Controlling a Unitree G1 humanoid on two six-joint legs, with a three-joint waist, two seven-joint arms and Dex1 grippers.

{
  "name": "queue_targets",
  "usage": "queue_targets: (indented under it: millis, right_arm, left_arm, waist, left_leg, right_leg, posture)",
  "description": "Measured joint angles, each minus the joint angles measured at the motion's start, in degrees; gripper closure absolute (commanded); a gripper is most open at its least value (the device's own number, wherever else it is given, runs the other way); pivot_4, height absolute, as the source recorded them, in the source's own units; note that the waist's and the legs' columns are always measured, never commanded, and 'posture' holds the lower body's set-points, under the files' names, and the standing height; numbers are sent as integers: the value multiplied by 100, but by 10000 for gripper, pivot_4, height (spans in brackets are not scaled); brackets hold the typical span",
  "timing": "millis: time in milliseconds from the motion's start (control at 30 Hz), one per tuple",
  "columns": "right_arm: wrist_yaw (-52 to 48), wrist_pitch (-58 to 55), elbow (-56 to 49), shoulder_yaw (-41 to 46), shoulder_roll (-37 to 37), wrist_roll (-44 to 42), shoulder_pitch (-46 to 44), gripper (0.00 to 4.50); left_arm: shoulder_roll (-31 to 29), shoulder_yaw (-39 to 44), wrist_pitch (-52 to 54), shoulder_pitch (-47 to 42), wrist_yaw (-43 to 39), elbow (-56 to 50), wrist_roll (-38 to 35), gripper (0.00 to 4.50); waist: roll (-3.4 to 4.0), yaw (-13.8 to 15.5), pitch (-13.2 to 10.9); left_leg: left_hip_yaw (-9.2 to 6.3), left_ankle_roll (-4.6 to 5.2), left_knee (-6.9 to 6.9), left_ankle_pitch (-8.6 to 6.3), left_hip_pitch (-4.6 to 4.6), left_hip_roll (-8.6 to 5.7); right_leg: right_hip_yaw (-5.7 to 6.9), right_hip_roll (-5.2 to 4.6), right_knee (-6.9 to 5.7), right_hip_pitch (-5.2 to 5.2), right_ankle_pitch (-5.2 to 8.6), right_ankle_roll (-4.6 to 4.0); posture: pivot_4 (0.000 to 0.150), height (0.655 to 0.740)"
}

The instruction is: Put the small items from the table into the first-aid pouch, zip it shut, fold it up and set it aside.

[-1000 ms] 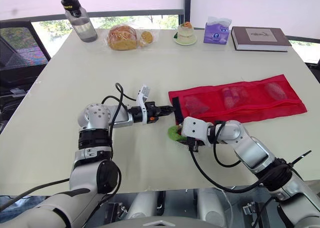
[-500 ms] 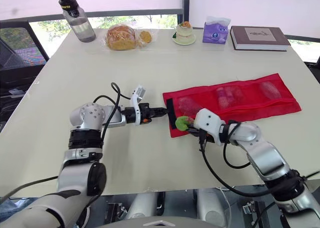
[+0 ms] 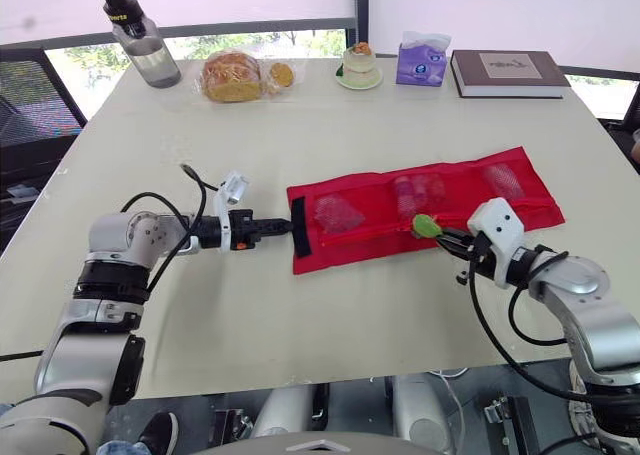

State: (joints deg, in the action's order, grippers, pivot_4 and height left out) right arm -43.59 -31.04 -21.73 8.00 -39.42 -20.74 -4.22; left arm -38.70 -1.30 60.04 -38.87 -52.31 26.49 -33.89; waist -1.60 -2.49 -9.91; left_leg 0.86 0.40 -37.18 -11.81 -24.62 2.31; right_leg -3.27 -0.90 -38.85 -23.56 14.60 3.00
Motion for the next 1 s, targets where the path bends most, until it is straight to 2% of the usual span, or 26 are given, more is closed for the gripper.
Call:
queue_targets:
  millis: [400, 500, 800, 1000]
  right_arm:
    - [46, 195, 484, 679, -445, 88, 401, 44421]
    - [363, 273, 1057, 970, -665, 463, 454, 44421]
    - [742, 448, 1282, 999, -662, 723, 386, 44421]
    - [1221, 688, 1517, 962, -626, 1118, 315, 44421]
  left_arm:
    - [-639, -273, -1545, -498, -506, 1445, 821, 45000]
    - [-800, -228, -1979, -716, -505, 2065, 1136, 45000]
    - [-802, -145, -2096, -829, -558, 2348, 1348, 45000]
    - [-816, 35, -1804, -664, -557, 2055, 1353, 45000]
  waist:
    - [9, -22, 5]
    - [9, -25, 6]
    - [18, -56, 11]
    - [18, -72, 11]
  left_leg:
    - [22, 1, 11, -1, 17, 9]
    - [31, 1, 14, -1, 22, 9]
    - [48, 1, 40, -1, 45, 8]
    - [54, 1, 41, -1, 43, 4]
  right_leg:
    - [-22, 9, -2, -1, 3, 5]
    - [-32, 10, -2, -1, 3, 5]
    - [-58, 14, -2, 0, 10, 16]
    - [-65, 10, 0, 0, 8, 13]
  posture:
    - [1500, 7387]
    - [1500, 7387]
    - [1500, 7387]
    - [1500, 7387]
